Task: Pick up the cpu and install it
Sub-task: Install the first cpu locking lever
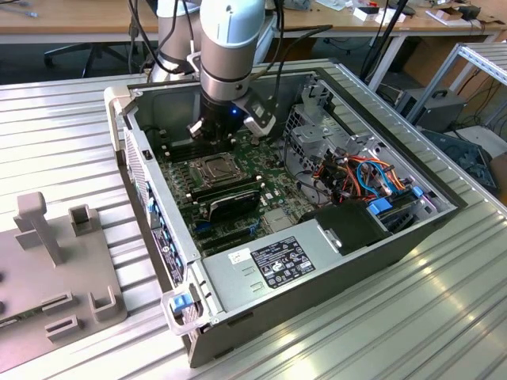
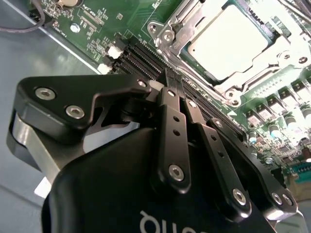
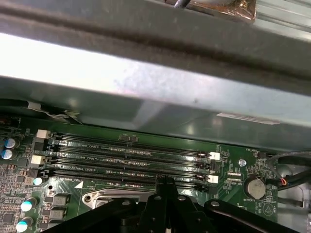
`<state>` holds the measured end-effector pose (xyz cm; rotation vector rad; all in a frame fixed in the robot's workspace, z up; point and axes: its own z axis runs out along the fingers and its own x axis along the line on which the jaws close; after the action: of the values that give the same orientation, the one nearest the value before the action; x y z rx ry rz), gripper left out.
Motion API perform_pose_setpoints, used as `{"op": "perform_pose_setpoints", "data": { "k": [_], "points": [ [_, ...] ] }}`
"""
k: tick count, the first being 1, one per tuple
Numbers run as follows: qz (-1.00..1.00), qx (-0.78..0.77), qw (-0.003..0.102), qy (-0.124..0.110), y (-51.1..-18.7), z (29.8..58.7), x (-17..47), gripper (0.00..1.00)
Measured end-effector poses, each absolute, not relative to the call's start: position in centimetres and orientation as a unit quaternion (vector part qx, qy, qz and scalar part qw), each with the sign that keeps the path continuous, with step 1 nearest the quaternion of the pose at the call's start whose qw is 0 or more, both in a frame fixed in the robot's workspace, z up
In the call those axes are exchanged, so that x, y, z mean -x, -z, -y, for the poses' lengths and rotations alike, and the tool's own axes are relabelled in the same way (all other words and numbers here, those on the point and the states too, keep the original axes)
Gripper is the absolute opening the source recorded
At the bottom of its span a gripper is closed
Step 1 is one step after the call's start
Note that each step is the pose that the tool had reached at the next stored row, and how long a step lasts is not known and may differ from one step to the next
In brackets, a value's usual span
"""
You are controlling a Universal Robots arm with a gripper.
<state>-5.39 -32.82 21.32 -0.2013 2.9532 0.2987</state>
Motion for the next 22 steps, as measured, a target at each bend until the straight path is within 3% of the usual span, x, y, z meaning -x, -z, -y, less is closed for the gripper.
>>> {"op": "perform_pose_setpoints", "data": {
  "k": [17,22],
  "points": [
    [-0.989,0.068,0.083,-0.098,-21.73,32.82,5.40,0.11],
    [-0.993,0.069,0.068,-0.066,-21.73,32.82,5.40,0.11]
  ]
}}
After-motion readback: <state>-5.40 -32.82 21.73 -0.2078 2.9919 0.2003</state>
